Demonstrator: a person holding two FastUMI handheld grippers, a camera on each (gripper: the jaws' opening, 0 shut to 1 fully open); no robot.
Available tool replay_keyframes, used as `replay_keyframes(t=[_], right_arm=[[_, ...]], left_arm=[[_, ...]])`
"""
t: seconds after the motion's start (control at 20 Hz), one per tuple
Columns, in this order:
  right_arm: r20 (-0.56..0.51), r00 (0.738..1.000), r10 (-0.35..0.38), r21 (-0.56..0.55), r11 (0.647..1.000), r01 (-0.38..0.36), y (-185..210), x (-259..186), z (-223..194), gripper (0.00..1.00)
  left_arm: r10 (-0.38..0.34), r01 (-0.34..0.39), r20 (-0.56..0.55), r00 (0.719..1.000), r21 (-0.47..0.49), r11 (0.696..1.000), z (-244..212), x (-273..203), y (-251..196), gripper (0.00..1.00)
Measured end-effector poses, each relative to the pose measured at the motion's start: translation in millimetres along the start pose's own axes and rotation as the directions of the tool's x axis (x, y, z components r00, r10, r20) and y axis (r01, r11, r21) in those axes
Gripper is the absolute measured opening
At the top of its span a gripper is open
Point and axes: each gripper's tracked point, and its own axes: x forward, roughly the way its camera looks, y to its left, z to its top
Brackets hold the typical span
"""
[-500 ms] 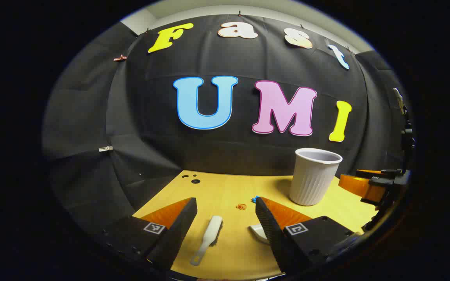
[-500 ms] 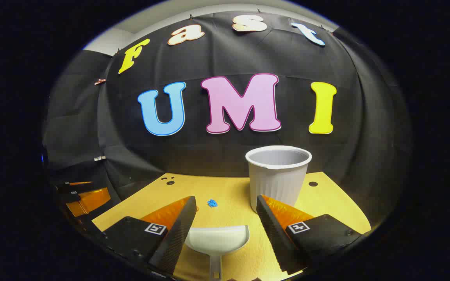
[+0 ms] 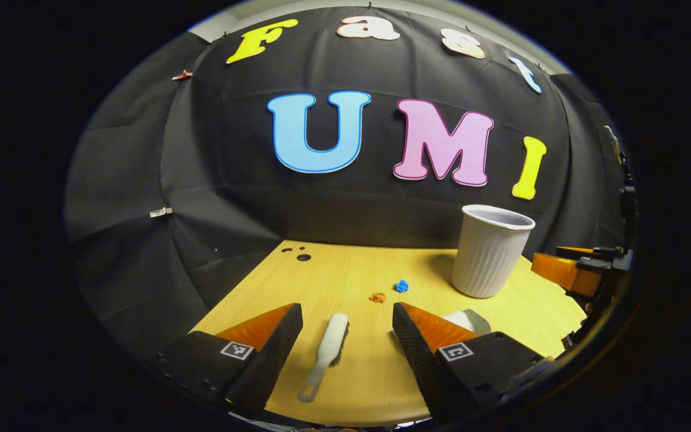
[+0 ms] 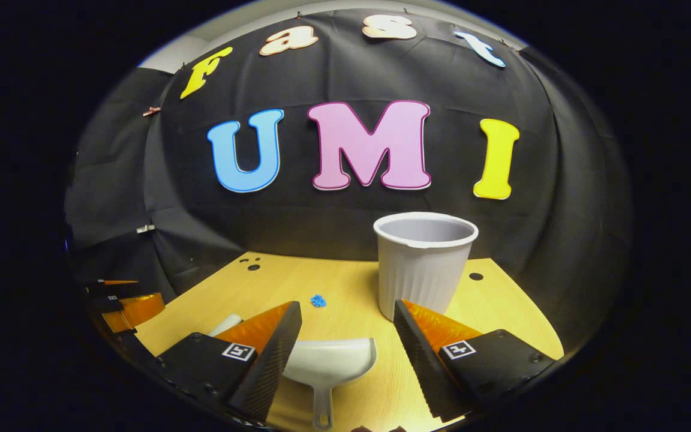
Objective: Pick up the small broom and dustpan from the desktop, sweep the trash into the dustpan with the broom, and then empty the trash into the garbage bin.
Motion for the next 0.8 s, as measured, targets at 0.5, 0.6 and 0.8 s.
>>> replay_keyframes(t=[0.5,0.6,0.8], right_arm=[[-0.076,0.996,0.044,-0.004,0.999,-0.044,12.7,-1.6,-20.7,0.96],[-0.098,0.994,0.046,-0.006,0.999,-0.047,13.5,-0.2,-26.5,0.96],[-0.147,0.988,0.055,0.008,0.998,-0.055,15.7,0.0,-40.1,0.96]], left_arm=[[0.002,-0.003,-0.06,0.998,-0.016,1.0,-26.3,-0.8,12.4,0.96],[0.01,-0.012,-0.081,0.997,-0.016,1.0,-32.4,1.8,18.9,0.96],[0.016,-0.016,-0.151,0.988,-0.003,1.0,-55.4,9.5,29.3,0.96]])
